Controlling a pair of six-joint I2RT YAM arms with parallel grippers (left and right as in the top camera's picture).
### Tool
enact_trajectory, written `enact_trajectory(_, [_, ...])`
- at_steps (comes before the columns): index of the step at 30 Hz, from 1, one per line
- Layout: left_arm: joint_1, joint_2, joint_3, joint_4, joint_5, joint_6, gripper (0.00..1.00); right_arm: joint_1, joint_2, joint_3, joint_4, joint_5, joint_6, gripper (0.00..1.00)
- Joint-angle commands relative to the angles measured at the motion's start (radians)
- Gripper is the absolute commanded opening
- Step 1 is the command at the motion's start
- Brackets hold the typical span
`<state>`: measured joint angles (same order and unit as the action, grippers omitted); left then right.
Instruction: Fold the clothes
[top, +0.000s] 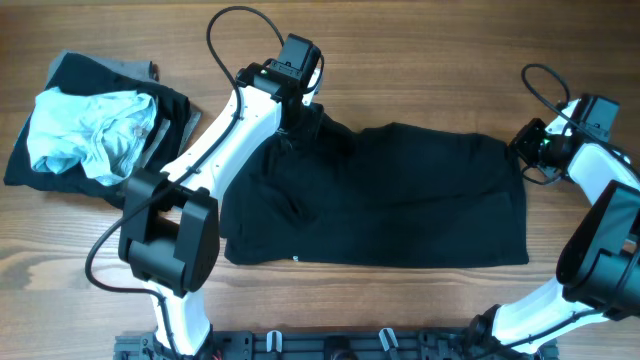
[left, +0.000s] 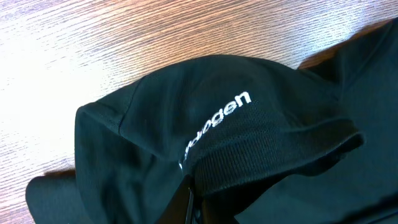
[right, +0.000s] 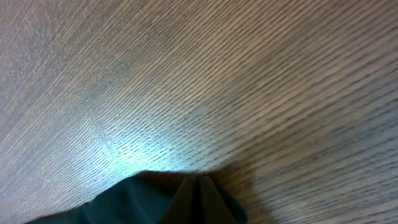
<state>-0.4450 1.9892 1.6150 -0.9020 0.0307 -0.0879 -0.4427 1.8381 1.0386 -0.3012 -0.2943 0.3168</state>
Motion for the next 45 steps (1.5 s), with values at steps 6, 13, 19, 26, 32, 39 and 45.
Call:
enact_trajectory(6, [0.045,-0.157,0.017,-0.1,-0.006,0.001,0.04,-0.024,-0.195,0.011,-0.131,-0.011,0.002,0.04])
enact_trajectory(13, [0.084,-0.162,0.017,-0.359,-0.093,-0.034,0.04,-0.024,-0.206,0.011,-0.304,0.041,-0.031,0.04])
enact_trajectory(19, [0.115,-0.162,0.017,-0.502,-0.066,-0.059,0.04,-0.032,-0.206,0.011,-0.39,0.137,-0.025,0.04])
enact_trajectory(26, [0.115,-0.165,0.017,-0.559,-0.019,-0.057,0.04,-0.098,-0.243,0.016,-0.386,0.073,-0.004,0.04])
enact_trajectory(32, [0.115,-0.16,-0.109,-0.291,0.006,-0.047,0.52,-0.1,-0.26,0.016,-0.385,-0.021,-0.051,0.49])
enact_trajectory(39, [0.116,-0.16,-0.371,0.0,0.048,-0.021,0.51,-0.1,-0.26,0.016,-0.402,-0.021,-0.055,0.63])
enact_trajectory(45, [0.116,-0.16,-0.431,0.103,0.048,-0.022,0.21,-0.1,-0.26,0.016,-0.419,-0.021,-0.056,0.64])
